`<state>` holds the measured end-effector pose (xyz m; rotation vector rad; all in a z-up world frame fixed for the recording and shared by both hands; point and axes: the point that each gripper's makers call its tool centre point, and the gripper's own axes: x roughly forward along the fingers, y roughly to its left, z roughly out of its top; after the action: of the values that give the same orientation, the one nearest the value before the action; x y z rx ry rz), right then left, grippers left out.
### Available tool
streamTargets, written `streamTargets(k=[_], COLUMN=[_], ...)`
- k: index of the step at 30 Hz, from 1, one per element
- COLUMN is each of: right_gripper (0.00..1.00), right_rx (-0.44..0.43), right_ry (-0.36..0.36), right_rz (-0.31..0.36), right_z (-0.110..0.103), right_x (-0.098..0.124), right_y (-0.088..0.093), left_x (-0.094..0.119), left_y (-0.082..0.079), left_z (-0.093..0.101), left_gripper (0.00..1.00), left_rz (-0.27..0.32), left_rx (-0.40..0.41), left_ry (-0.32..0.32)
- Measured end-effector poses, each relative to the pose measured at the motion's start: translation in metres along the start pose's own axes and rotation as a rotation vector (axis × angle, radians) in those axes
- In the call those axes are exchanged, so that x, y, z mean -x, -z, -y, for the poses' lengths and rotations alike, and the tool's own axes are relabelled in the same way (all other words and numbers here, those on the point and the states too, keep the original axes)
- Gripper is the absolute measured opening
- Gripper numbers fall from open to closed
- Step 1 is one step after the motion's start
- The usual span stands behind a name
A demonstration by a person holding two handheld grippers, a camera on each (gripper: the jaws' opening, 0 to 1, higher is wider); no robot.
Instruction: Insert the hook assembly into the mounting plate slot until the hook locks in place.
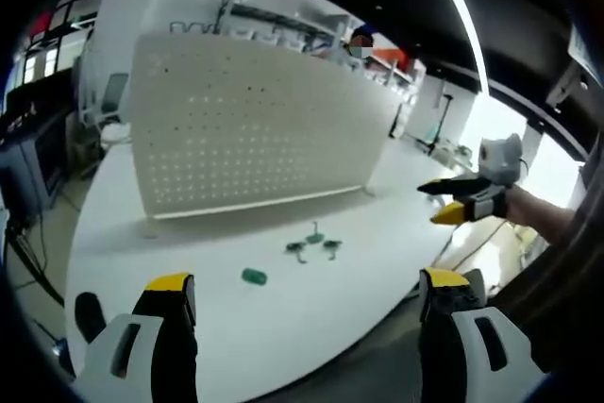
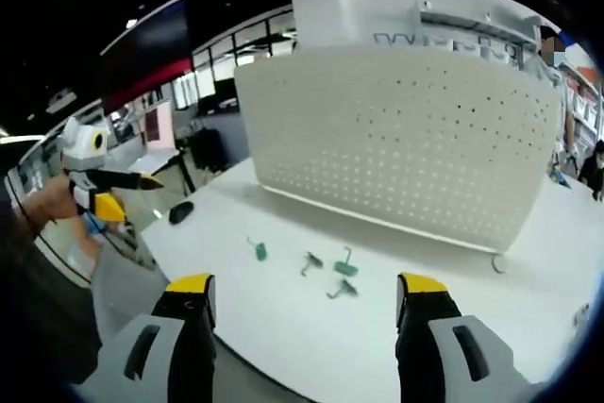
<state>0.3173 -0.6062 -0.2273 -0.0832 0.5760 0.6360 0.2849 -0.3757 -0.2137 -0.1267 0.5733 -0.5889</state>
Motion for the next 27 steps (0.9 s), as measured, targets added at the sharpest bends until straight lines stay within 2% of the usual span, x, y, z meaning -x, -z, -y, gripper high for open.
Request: streamTargets(k=[4,7,10,13,15,19,22,27], right_gripper=[0.77,0.73,0.72,0.70,0.67,0.63,0.61,0.57], right_rx=[0.031,0.040,0.060,0.091,0.095,0.139,0.137,0.181], right_ry=[-0.042,-0.113,-0.151,-0.195,-0.227,-0.259,-0.302,-0.338], right_rz=[0.009,-0.039,-0.062,-0.068,-0.069,-0.113,-0.125,-0.155], right_z=[-0.014,-0.031,-0.043,-0.055,-0.064,-0.075,-0.087,-0.103], right_x=[-0.016,-0.031,-0.049,-0.066,-0.076,-0.098,-0.118,-0.143], right_y=[-0.001,0.007,0.012,0.011,0.011,0.017,0.020,0.023], left_x=[0.002,0.003,0.005,0.007,0.007,0.008,0.010,0.011], left_y=[-0.001,-0.001,-0.006,-0.007,-0.006,-0.002,0.001,0.003], left_z=[-0.001,0.001,0.006,0.005,0.004,0.000,-0.002,-0.005], left_gripper=[1.00,1.00,1.00,1.00,1.00,1.00,1.00,1.00], left_rz=[0.002,0.011,0.044,0.051,0.049,0.035,0.030,0.023], left_rx=[-0.002,0.020,0.071,0.078,0.077,0.069,0.065,0.073], left_ry=[-0.008,0.007,0.042,0.043,0.037,0.026,0.020,0.012])
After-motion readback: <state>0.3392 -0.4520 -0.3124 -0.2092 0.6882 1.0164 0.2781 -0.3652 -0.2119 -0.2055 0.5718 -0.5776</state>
